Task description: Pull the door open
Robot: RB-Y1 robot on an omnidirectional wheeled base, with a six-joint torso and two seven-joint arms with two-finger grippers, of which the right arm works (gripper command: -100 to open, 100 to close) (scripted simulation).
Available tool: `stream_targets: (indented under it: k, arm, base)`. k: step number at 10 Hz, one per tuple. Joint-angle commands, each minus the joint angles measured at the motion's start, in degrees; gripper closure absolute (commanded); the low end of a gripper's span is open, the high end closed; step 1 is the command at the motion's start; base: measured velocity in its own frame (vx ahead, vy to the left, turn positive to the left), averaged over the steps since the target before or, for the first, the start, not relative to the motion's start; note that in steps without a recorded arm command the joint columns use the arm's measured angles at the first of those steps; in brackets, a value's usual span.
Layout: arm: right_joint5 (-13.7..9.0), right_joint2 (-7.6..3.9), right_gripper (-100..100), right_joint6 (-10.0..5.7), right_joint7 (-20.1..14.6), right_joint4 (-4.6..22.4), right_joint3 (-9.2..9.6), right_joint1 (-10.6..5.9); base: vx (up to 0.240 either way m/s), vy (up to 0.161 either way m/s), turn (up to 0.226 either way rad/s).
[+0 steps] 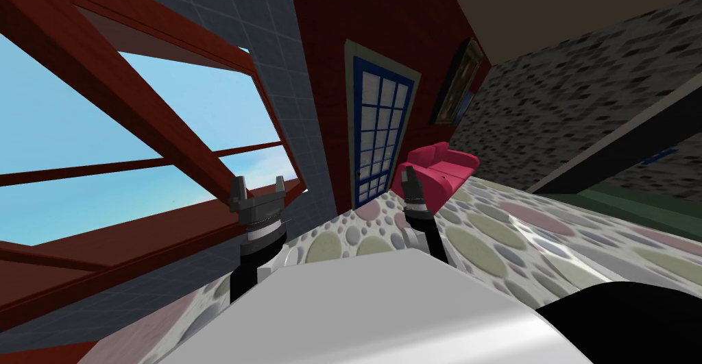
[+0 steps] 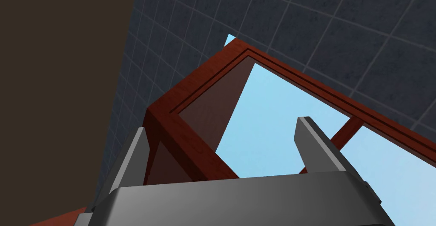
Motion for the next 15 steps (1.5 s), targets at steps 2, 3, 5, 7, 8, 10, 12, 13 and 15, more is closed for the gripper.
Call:
stream_targets:
  k: [2,3,5,7,8,10,12,13,15]
  arm:
    - [0.65,-0.58,-100,-1.03,3.54,4.24,0.05,-1.26]
    - [0.92,-0.80,-100,-1.36,4.96,5.92,0.05,-1.93]
    - [1.20,-1.01,-100,-1.71,6.42,8.25,0.05,-2.60]
    - [1.51,-1.20,-100,-2.10,8.07,10.42,0.04,-3.37]
    - [1.82,-1.39,-100,-2.49,9.73,12.59,0.04,-4.14]
    - [2.14,-1.57,-100,-2.88,11.38,14.75,0.03,-4.91]
    - [2.48,-1.72,-100,-3.30,13.17,17.10,0.03,-5.74]
    - [2.82,-1.86,-100,-3.73,14.99,19.16,0.02,-6.59]
    - [3.17,-2.00,-100,-4.17,16.82,21.88,0.02,-7.44]
  base:
    - [0.093,-0.024,0.033]
    - [0.086,-0.025,0.052]
    - [0.055,-0.016,0.013]
    - [0.063,-0.016,0.030]
    - [0.049,-0.012,0.030]
    - [0.064,-0.024,0.031]
    - [0.055,-0.017,0.024]
    - [0.053,-0.013,0.032]
    - [0.071,-0.020,0.034]
